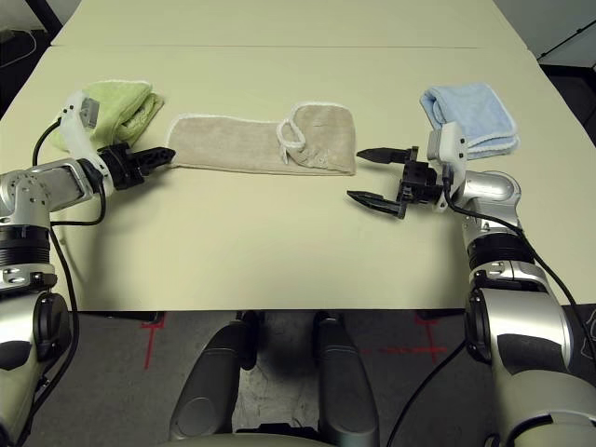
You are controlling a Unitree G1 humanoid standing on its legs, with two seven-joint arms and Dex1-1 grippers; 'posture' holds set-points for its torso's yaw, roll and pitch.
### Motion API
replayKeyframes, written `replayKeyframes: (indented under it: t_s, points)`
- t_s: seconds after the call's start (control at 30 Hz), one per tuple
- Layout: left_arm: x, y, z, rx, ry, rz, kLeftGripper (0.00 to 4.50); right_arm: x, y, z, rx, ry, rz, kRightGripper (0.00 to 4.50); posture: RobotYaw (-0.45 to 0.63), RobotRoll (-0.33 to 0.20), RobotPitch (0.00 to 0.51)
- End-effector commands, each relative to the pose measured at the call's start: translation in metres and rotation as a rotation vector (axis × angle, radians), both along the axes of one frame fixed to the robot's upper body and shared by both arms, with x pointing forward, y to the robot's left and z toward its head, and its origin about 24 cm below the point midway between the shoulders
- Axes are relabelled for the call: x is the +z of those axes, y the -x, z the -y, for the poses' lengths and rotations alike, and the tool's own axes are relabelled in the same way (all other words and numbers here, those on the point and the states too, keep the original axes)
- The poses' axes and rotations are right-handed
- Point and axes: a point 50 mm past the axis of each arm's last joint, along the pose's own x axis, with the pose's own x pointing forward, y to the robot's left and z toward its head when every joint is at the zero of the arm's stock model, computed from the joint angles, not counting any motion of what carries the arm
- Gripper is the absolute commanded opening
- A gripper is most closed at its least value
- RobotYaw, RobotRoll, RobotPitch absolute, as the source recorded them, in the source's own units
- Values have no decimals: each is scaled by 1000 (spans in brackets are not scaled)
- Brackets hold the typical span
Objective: Fold the towel and set it aside.
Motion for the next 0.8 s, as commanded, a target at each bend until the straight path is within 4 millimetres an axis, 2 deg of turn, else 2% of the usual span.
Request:
replayKeyframes:
  t_s: [0.03, 0.07, 0.1, 0.33, 0.5, 0.8]
  points:
    - [-8, 6, -7, -5, -6, -82, 4042, -1, 1, 2, -3, 19, -3, 4500, 48, 0, 219]
    - [-6, 7, -8, -11, -3, -85, 4384, -1, 1, 2, -2, 18, -3, 4500, 47, 0, 218]
    - [-5, 8, -10, -17, -2, -88, 4447, -1, 1, 2, -2, 18, -3, 4500, 48, 0, 218]
    - [-4, 15, -11, -40, 68, -128, 4447, -1, 0, 2, -7, 19, -3, 4500, 49, 0, 220]
    - [-7, 10, -3, -29, 185, -136, 4447, -1, 0, 2, -8, 22, -1, 4500, 43, 0, 220]
    - [-9, 8, 9, -39, 246, -164, 4447, 0, 0, 3, -12, 25, 2, 4500, 42, 0, 220]
